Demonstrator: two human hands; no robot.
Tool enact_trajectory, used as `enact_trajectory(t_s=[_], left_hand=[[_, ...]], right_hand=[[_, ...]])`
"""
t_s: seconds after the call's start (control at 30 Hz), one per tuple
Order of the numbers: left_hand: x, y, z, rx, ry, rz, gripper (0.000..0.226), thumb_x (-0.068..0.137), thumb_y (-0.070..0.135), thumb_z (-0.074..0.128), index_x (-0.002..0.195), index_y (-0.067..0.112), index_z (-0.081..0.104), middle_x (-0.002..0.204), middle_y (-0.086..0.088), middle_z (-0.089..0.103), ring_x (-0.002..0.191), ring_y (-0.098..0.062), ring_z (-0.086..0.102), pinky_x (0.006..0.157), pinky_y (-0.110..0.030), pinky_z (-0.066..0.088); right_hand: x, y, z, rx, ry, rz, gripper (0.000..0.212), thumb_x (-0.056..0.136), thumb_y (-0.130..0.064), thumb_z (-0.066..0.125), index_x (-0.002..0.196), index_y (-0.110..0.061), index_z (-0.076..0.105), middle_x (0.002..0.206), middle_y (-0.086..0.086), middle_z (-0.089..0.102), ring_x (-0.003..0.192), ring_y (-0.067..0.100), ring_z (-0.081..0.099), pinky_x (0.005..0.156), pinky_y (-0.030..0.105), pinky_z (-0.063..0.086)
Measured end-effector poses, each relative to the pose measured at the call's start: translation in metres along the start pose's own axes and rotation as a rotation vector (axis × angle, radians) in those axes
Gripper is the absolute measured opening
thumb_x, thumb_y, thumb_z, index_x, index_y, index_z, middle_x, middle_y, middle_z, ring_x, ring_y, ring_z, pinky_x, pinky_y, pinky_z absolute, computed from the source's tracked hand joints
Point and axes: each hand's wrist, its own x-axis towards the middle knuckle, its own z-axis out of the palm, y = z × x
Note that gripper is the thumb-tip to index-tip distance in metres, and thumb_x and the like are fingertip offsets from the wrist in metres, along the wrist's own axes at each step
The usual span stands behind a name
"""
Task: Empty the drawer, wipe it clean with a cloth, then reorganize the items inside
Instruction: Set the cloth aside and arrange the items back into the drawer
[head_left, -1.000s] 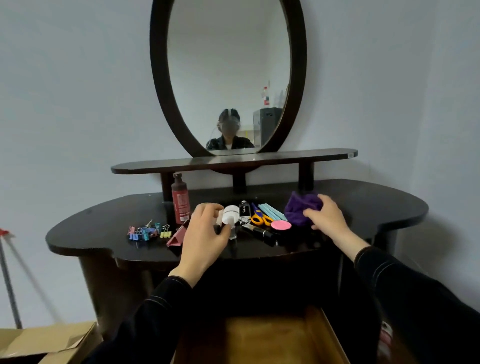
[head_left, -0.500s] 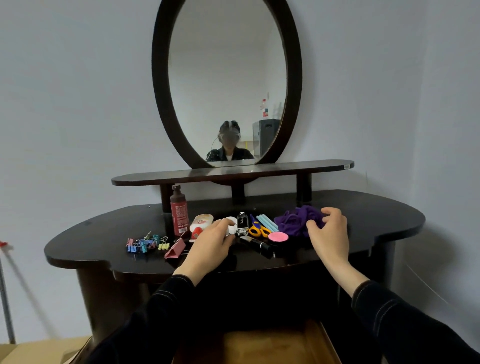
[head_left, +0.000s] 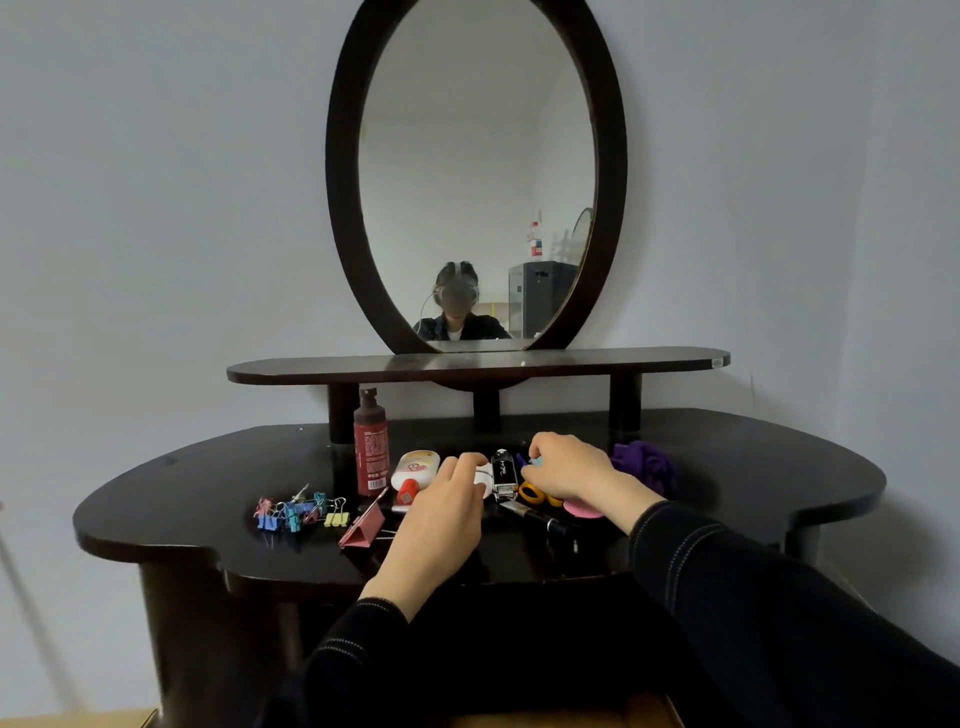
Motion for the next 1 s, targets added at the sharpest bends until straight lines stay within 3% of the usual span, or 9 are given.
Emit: enact_trajectory(t_s=[0.1,0.17,0.3,0.4,0.6,0.73,0.83,0.93,1.0], left_hand=[[0.001,-0.004,0.002,-0.049,0.028,-0.008,0.035,0.102,0.013,0.043,0.137,0.020,0.044,0.127,-0.001,0.055,0.100,-0.023,0.060,0.087,-0.045,0.051],[0.001,-0.006,0.003,-0.072,0.040,-0.007,0.035,0.101,0.014,0.044,0.135,0.021,0.044,0.122,0.000,0.057,0.096,-0.021,0.061,0.086,-0.045,0.051],[0.002,-0.008,0.005,-0.073,0.037,0.036,0.036,0.101,0.016,0.046,0.136,0.024,0.041,0.114,0.003,0.058,0.092,-0.016,0.060,0.083,-0.041,0.054],[0.001,-0.009,0.006,-0.072,0.050,0.062,0.037,0.101,0.018,0.048,0.136,0.026,0.040,0.109,0.005,0.058,0.089,-0.011,0.059,0.080,-0.037,0.054],[0.003,-0.011,0.008,-0.073,0.069,0.091,0.038,0.100,0.023,0.055,0.134,0.029,0.041,0.110,0.010,0.057,0.089,-0.005,0.058,0.078,-0.028,0.053],[0.002,-0.011,0.008,-0.070,0.075,0.087,0.041,0.099,0.027,0.058,0.136,0.029,0.041,0.115,0.014,0.055,0.090,-0.002,0.055,0.076,-0.018,0.044],[0.002,-0.011,0.007,-0.052,0.071,0.086,0.041,0.099,0.027,0.058,0.136,0.030,0.041,0.113,0.015,0.056,0.085,0.000,0.056,0.069,-0.012,0.042],[0.001,-0.011,0.007,-0.037,0.061,0.099,0.033,0.100,0.023,0.052,0.130,0.033,0.041,0.102,0.016,0.055,0.078,0.000,0.057,0.061,-0.013,0.042],[-0.001,-0.010,0.005,-0.094,0.039,0.077,0.020,0.098,0.020,0.045,0.109,0.036,0.044,0.091,0.013,0.056,0.072,-0.001,0.056,0.056,-0.017,0.039]], right_hand=[[0.017,-0.002,0.009,-0.034,-0.074,0.058,0.020,0.094,-0.037,0.057,0.089,-0.018,0.057,0.085,0.002,0.063,0.091,0.026,0.067,0.073,0.033,0.048],[0.025,-0.002,0.012,-0.051,-0.064,0.070,0.020,0.093,-0.033,0.059,0.080,-0.018,0.055,0.082,0.002,0.062,0.090,0.027,0.067,0.074,0.033,0.049],[0.027,0.009,0.011,-0.105,0.083,0.129,0.016,0.094,-0.024,0.061,0.108,-0.015,0.059,0.106,0.006,0.064,0.098,0.028,0.064,0.077,0.036,0.048],[0.030,0.018,0.006,-0.157,-0.031,0.177,0.018,0.092,-0.026,0.065,0.102,-0.015,0.055,0.095,0.004,0.063,0.092,0.026,0.064,0.072,0.036,0.049],[0.040,0.021,0.001,-0.139,-0.112,0.195,0.025,0.090,-0.014,0.066,0.113,-0.009,0.059,0.095,0.006,0.064,0.095,0.024,0.068,0.084,0.036,0.057],[0.041,0.025,0.004,-0.104,-0.066,0.211,0.030,0.084,-0.030,0.074,0.098,-0.016,0.051,0.085,0.001,0.061,0.085,0.020,0.065,0.074,0.034,0.054],[0.041,0.031,0.006,0.042,0.072,0.224,0.029,0.082,-0.032,0.074,0.096,-0.015,0.056,0.083,0.001,0.063,0.079,0.020,0.065,0.063,0.033,0.049],[0.041,0.034,-0.004,0.420,0.227,0.149,0.028,0.081,-0.028,0.074,0.101,-0.010,0.067,0.091,0.003,0.068,0.089,0.022,0.069,0.077,0.038,0.056],[0.032,0.026,-0.020,0.715,0.297,0.095,0.030,0.083,-0.023,0.072,0.109,-0.011,0.067,0.105,0.002,0.066,0.096,0.017,0.063,0.082,0.035,0.054]])
